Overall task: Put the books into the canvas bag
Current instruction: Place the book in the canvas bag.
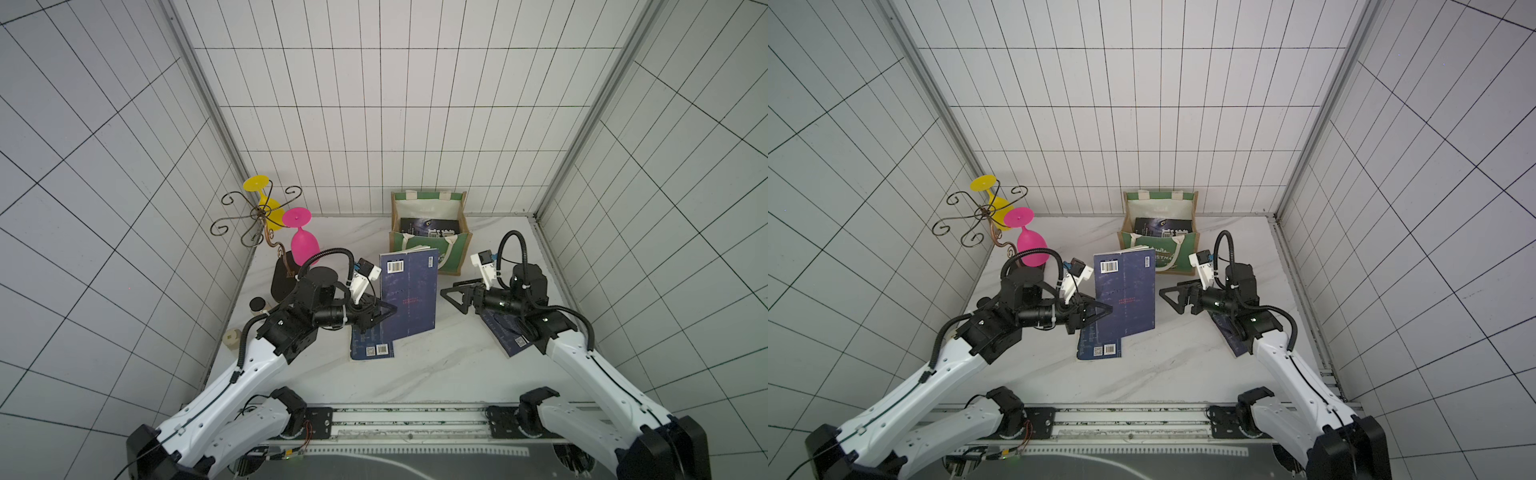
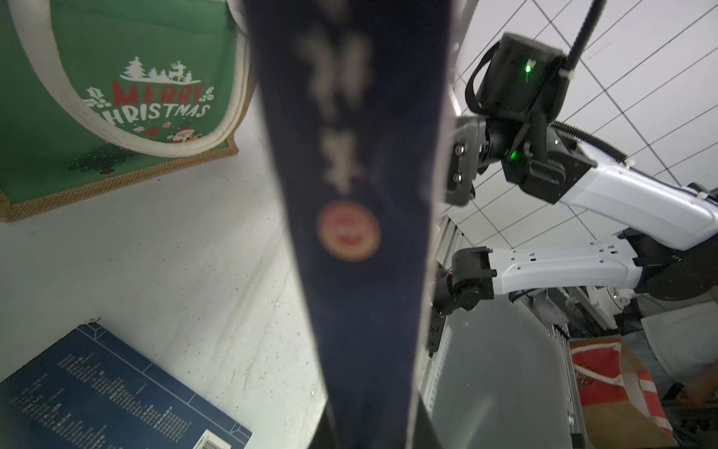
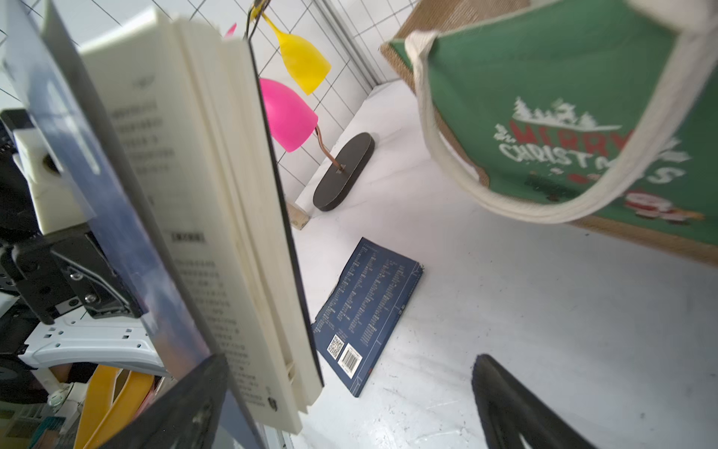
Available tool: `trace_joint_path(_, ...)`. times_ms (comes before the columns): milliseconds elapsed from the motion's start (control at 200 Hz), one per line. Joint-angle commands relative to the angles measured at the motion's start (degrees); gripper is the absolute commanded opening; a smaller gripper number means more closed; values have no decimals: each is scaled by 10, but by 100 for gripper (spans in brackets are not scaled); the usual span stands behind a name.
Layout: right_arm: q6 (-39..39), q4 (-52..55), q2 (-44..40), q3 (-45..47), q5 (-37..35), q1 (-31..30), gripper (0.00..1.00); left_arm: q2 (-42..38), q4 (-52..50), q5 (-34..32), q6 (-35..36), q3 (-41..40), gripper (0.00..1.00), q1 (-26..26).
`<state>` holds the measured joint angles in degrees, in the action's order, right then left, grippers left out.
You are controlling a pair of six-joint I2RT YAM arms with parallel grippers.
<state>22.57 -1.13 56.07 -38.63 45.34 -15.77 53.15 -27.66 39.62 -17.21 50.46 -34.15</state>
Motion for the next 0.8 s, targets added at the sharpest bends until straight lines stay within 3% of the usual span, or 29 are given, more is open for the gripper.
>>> trace_joint_path(0, -57, 42, -12, -87, 97, 18, 98, 12, -106, 19, 96, 42, 0, -4)
trace_joint_path(150, -172, 182, -19, -176, 123, 21, 98, 55, -158, -8, 122, 68, 0, -20)
trace_joint_path(295, -245, 301, 0, -246, 125, 18, 99, 84, -177, -29, 156, 74, 0, -74)
trace_joint_path(450, -272, 357, 44, -272, 92, -31, 98, 110, -185, -46, 189, 82, 0, -142)
trace_joint_path(620, -292, 399, 74, -270, 38, -104, 98, 123, -186, -34, 206, 86, 0, -154)
trace_joint_path(795, -292, 403, 35, -236, 53, -132, 97, 105, -177, -30, 212, 82, 0, -154)
